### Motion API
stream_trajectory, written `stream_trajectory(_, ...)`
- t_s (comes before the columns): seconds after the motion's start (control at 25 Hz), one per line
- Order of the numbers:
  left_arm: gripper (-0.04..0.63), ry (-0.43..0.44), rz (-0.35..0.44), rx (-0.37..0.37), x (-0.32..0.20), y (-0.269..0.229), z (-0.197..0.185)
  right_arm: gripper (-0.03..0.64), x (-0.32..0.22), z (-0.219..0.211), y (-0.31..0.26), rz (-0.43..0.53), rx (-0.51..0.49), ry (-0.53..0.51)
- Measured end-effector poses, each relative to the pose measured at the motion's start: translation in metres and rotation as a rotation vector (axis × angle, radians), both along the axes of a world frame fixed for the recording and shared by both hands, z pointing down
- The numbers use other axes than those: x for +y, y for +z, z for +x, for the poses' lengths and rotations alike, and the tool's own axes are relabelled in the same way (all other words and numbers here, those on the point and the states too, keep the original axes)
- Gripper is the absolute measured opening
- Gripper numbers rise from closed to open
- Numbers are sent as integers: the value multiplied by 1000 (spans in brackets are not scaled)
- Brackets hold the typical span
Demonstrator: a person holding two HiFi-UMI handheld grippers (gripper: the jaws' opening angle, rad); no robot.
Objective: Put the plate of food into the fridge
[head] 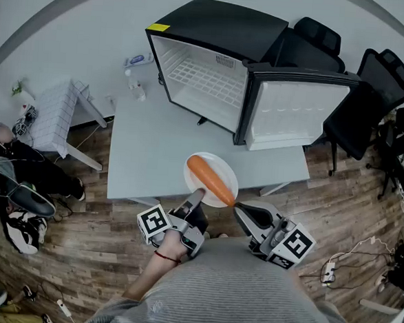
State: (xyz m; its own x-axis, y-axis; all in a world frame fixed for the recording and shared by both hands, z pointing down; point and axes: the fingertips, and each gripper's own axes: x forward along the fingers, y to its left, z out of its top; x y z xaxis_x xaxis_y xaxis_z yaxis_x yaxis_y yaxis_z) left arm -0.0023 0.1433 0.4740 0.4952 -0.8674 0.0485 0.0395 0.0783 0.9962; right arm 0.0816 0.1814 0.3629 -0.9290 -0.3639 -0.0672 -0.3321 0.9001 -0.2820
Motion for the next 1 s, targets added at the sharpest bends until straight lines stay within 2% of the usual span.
stream_trajectory(0.48,44,1,0,0,-6,2,2,12,-8,3,2,13,4,13)
stream_trajectory(0.84,44,4,-2,2,-3,2,4,14,2,-10,-9,38,-41,-51)
stream_trajectory(1.0,44,0,-2,5,-1,2,3,14,12,-11,-6,13,-47,-101)
